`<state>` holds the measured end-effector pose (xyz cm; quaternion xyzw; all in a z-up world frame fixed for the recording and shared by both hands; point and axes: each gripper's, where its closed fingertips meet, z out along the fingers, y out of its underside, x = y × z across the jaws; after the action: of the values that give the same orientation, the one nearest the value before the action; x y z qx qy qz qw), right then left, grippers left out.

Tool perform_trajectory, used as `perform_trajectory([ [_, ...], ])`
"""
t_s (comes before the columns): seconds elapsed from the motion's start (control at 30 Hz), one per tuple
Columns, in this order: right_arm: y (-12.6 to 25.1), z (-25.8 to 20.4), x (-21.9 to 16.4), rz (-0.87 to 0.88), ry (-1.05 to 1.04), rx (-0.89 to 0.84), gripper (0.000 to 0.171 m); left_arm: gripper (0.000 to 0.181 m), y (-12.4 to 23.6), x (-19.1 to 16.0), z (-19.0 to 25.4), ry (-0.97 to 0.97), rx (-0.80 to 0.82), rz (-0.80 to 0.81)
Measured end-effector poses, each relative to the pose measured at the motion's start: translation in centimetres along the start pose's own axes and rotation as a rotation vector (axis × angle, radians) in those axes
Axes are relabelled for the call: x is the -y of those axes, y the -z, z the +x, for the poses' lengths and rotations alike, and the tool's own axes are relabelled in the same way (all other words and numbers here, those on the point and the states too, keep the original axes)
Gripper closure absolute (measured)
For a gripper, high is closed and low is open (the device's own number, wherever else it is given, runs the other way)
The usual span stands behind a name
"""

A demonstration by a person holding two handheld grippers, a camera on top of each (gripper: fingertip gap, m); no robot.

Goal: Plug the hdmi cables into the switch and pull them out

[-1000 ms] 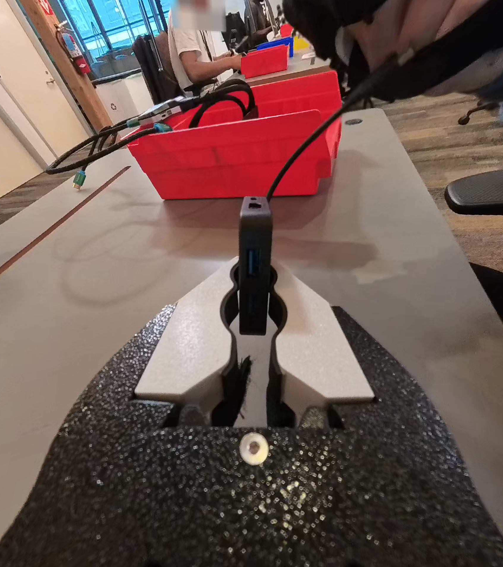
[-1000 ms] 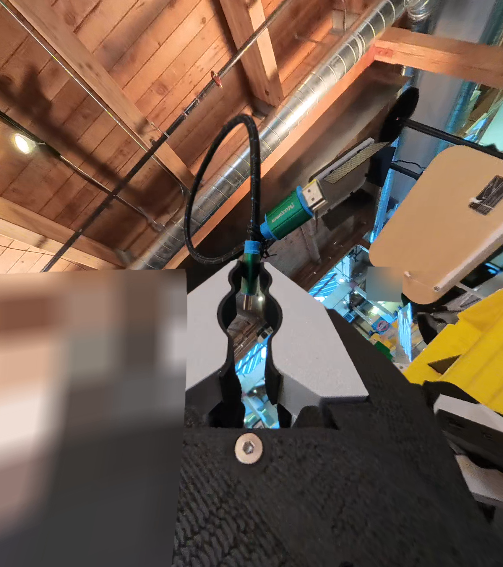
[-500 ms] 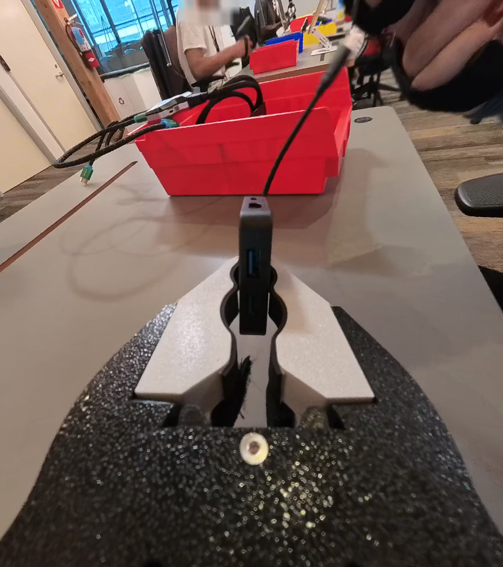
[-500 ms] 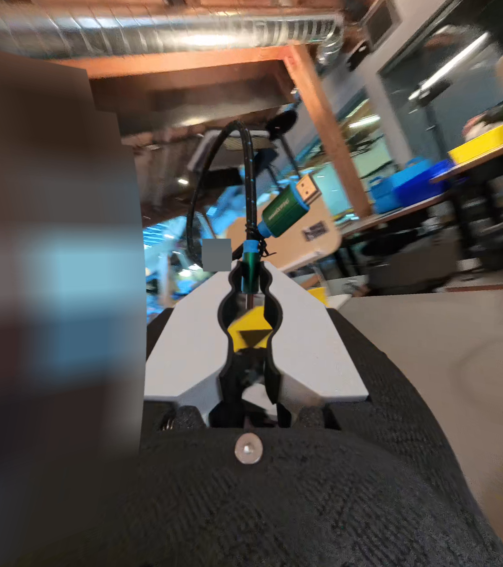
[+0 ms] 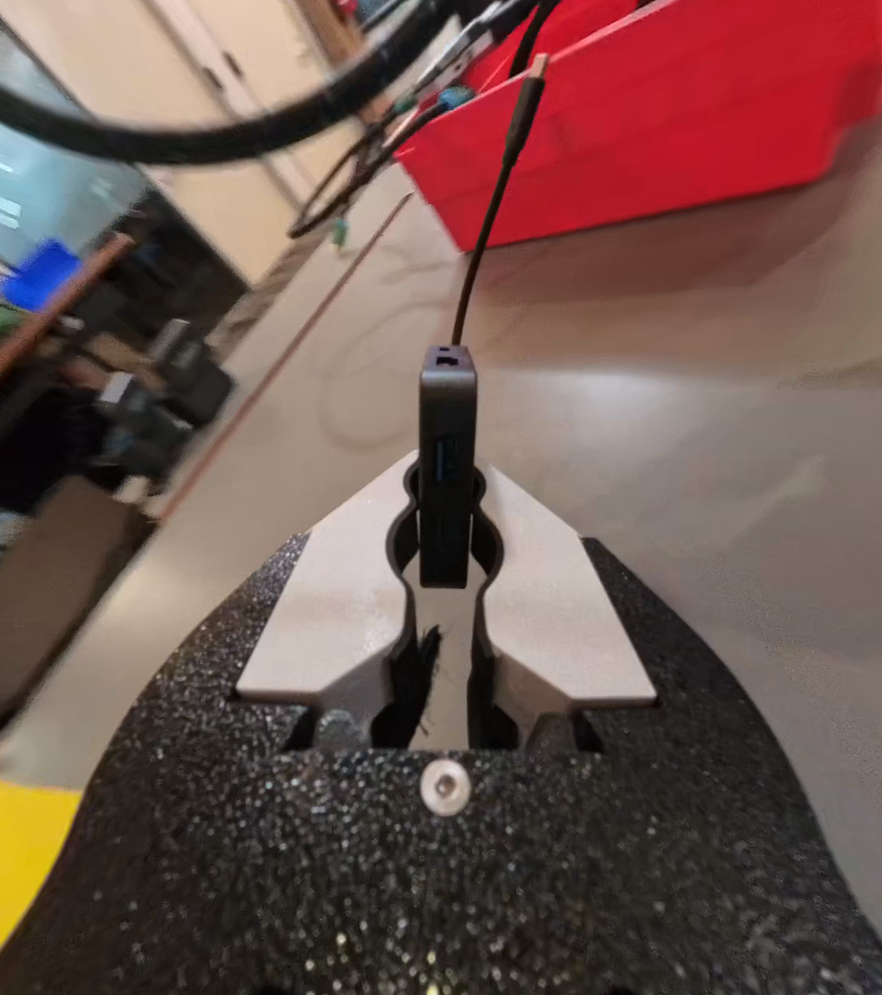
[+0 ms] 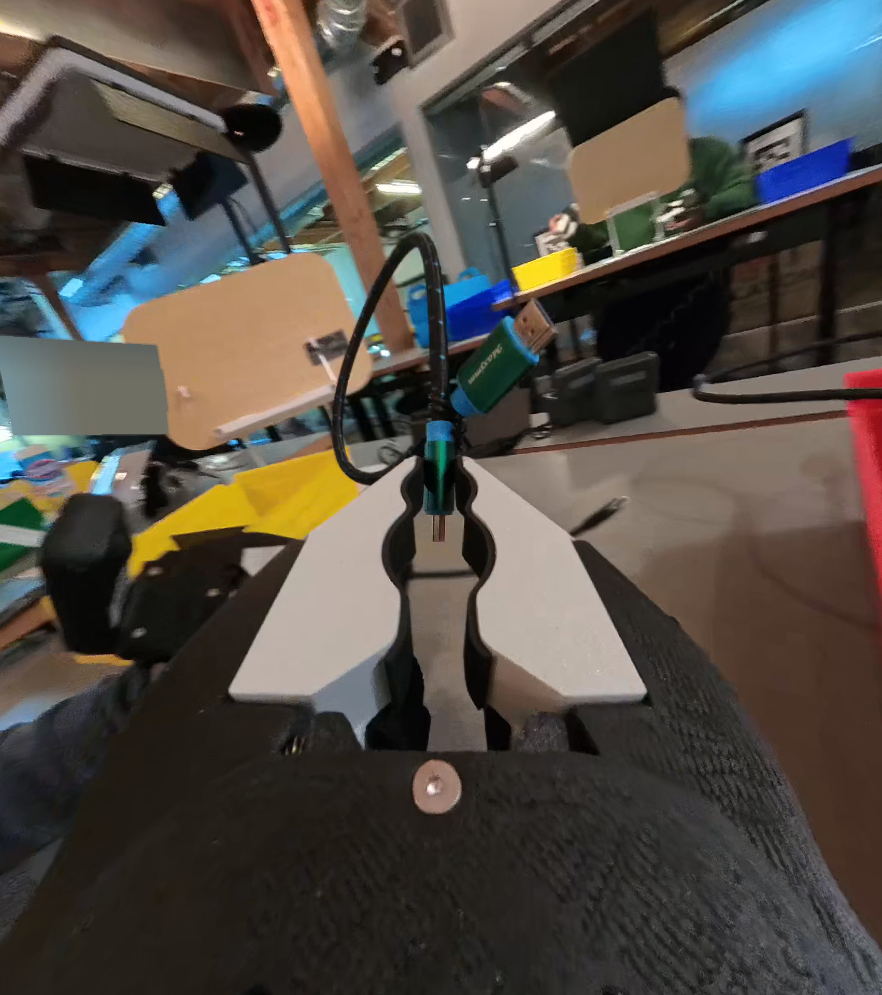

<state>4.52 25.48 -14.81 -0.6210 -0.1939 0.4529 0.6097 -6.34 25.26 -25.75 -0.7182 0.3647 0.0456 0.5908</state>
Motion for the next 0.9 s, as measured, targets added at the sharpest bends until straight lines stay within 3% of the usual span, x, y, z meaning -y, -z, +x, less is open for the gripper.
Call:
perform_trajectory([
  [0.13,1.9,1.4,-1.5,-0.073,0.029,-0.097,0.162,0.171,1.1,0.5,-3.1,-0.357,0.31,-0.077],
  [0.33,4.2,3.6,-7.7,-0.275,-0.092,-0.22,0.162,0.17,3.6,3.0,-5.8,-0.819,0.637,-0.146],
  [0.53,4.5,5.4,-11.7,-0.419,-0.201,-0.277,0.161,0.17,2.9,2.5,-4.8,-0.823,0.574,-0.142],
  [0.63,4.9,5.3,-12.8,-0.553,-0.156,-0.246,0.142,0.167,2.4,1.8,-4.7,-0.777,0.535,-0.147],
  [0.7,5.3,5.6,-12.2,-0.624,-0.027,-0.235,0.143,0.17,2.2,1.4,-4.7,-0.732,0.513,-0.146],
  [0.8,5.9,7.0,-11.8,-0.767,0.352,-0.2,0.171,0.169,2.2,1.3,-5.0,-0.667,0.497,-0.127],
  [0.9,6.3,7.9,-13.3,-0.958,0.604,-0.134,0.171,0.17,2.2,1.4,-5.0,-0.605,0.482,-0.095],
])
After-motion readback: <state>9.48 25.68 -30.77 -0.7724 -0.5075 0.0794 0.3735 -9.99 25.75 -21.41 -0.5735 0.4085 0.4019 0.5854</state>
